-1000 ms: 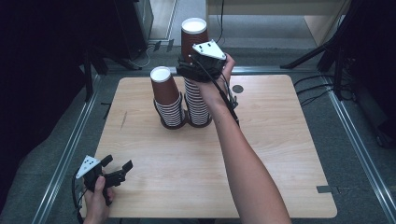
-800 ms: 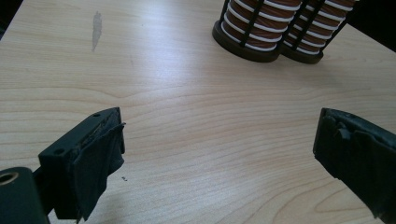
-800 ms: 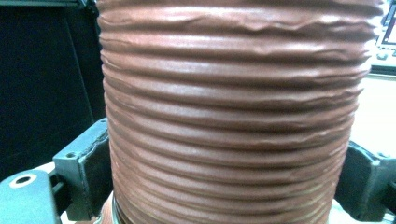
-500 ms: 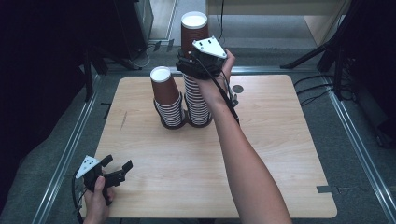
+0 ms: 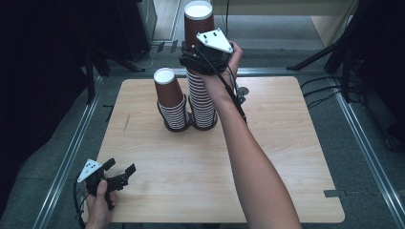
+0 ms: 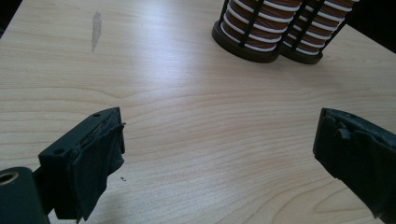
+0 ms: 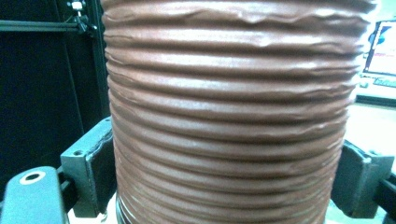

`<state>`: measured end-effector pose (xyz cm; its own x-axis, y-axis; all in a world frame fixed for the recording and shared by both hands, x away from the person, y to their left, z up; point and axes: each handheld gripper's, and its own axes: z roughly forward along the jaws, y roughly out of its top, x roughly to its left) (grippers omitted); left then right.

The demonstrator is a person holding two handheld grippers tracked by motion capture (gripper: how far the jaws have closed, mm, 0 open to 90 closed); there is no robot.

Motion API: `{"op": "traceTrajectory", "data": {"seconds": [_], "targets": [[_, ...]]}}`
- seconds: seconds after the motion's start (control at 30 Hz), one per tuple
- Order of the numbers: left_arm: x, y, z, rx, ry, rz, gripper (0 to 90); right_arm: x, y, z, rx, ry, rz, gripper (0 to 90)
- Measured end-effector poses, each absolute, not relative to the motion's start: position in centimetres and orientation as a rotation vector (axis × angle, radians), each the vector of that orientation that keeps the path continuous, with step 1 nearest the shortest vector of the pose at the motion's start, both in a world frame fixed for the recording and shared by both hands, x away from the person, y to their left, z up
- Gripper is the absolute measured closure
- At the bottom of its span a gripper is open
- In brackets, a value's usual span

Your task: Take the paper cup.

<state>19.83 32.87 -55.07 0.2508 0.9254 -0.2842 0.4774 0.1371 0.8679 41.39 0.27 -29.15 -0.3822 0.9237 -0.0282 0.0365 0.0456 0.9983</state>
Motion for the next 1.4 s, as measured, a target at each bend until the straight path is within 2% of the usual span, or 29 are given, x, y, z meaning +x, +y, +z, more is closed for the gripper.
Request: {"op": "traceTrajectory", "data": {"seconds": [1.1,1.4], "targets": [[19.8,32.8,-55.1,1.503,1.378,0.556,2.2,39.4,-1.0,-24.6,0.959,1.494,1.492,11.9],[19.8,32.7,-55.1,1.509,1.375,0.559,2.2,38.7,-2.2,-24.4,0.949,1.500,1.474,11.9]]}}
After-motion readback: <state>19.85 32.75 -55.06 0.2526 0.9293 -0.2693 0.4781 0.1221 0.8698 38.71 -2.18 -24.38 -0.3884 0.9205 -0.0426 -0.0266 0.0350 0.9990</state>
